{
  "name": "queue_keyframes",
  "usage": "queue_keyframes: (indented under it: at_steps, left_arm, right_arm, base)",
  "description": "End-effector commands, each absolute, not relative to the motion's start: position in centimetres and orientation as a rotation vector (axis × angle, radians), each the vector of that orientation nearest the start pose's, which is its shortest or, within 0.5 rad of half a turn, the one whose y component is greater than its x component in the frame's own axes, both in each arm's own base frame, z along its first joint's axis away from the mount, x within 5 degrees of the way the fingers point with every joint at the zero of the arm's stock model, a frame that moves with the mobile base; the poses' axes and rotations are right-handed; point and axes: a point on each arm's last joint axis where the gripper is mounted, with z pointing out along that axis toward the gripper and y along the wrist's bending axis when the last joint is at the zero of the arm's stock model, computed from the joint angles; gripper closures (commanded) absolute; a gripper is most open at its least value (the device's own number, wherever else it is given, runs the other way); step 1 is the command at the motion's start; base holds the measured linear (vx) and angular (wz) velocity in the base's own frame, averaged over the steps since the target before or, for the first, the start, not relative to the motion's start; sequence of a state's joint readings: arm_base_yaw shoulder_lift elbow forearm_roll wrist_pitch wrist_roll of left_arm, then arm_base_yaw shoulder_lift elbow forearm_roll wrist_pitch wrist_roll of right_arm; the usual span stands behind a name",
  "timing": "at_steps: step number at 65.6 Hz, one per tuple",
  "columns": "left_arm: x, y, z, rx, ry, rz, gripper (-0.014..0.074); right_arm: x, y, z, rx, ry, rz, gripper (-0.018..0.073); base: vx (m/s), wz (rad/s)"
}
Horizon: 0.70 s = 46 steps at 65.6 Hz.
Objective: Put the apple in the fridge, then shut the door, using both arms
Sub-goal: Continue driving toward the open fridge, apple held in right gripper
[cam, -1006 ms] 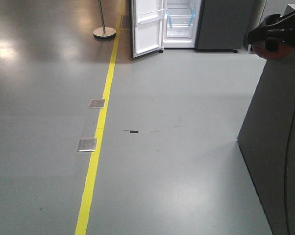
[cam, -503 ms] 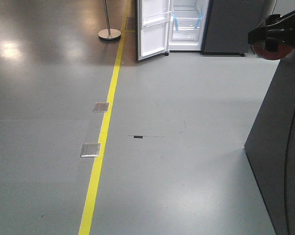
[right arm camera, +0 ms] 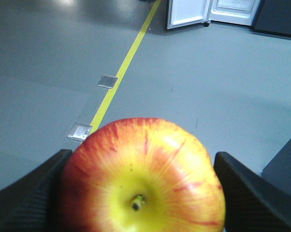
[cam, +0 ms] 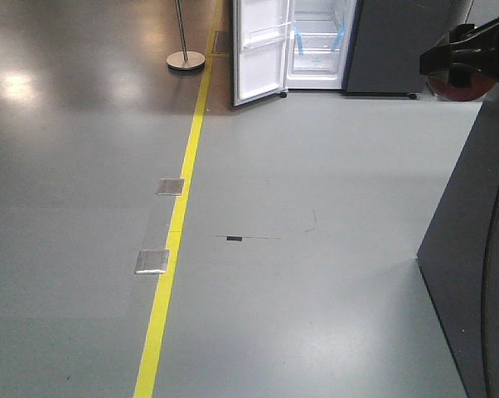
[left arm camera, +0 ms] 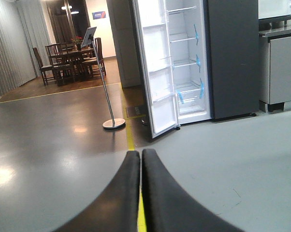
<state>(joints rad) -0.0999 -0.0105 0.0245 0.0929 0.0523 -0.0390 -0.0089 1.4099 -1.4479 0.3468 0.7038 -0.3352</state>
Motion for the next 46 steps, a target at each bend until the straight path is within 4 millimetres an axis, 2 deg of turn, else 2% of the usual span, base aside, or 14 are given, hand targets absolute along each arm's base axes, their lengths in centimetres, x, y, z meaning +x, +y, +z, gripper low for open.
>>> queue_keyframes:
  at_steps: [1,46]
  left_arm:
    - [5.38,-0.54,21.43,0.098,1.441,-0.052,0.0603]
    - [5.38,-0.54,21.43,0.098,1.441,-0.052,0.0603]
  right_arm:
    - [30.68,1.55,44.20,-0.171,1.963,0.171,0.0458]
    - [30.68,1.55,44.20,-0.171,1.963,0.171,0.0458]
  base:
    - [0.09,-0.01]
    - [0.09,-0.01]
